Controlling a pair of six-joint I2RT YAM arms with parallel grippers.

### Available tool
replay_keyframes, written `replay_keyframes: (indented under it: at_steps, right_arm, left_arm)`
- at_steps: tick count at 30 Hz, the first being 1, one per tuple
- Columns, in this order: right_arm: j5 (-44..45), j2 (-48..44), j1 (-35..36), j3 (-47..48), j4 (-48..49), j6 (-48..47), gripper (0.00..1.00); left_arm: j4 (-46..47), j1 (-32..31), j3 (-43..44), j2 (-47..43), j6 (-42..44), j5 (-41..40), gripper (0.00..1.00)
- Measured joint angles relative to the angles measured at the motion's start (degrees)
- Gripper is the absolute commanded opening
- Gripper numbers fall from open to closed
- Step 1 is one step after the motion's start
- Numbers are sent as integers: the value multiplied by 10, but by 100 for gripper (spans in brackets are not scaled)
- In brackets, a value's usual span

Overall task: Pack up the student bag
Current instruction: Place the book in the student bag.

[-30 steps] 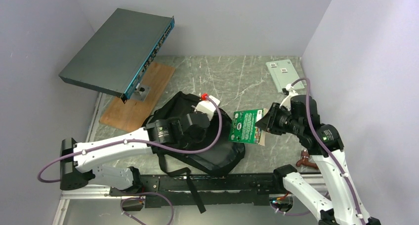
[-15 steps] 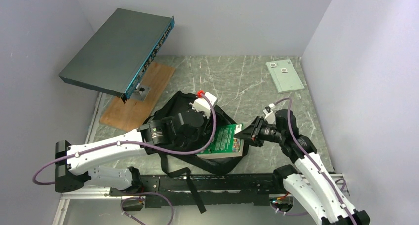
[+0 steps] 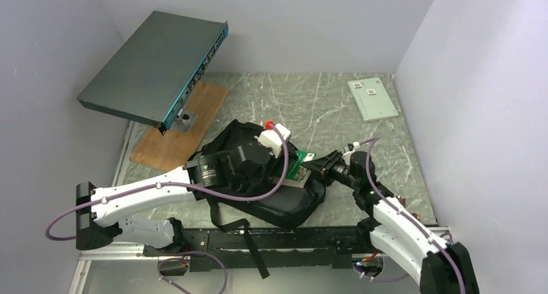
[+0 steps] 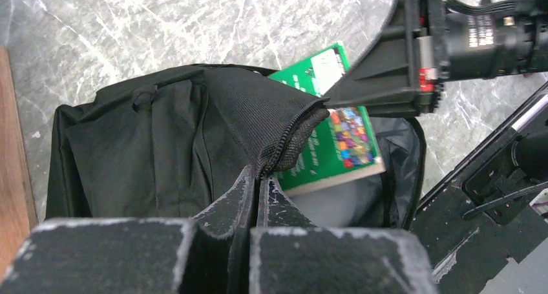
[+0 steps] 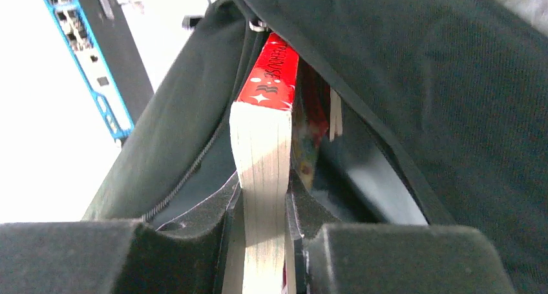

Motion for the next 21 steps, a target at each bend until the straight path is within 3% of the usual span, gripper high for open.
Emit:
replay_keyframes:
  at_steps: [7, 13, 21]
  right_arm:
    - [104, 113, 83, 9, 125, 3, 0]
    - [200, 204, 184, 10, 212, 4, 0]
    - [261, 324, 223, 57, 277, -50, 31]
  left_arm:
    - [-56, 0, 77, 65, 6, 26, 0]
    - [-67, 0, 91, 81, 14, 43, 0]
    - [-74, 1, 106, 92, 13, 49, 0]
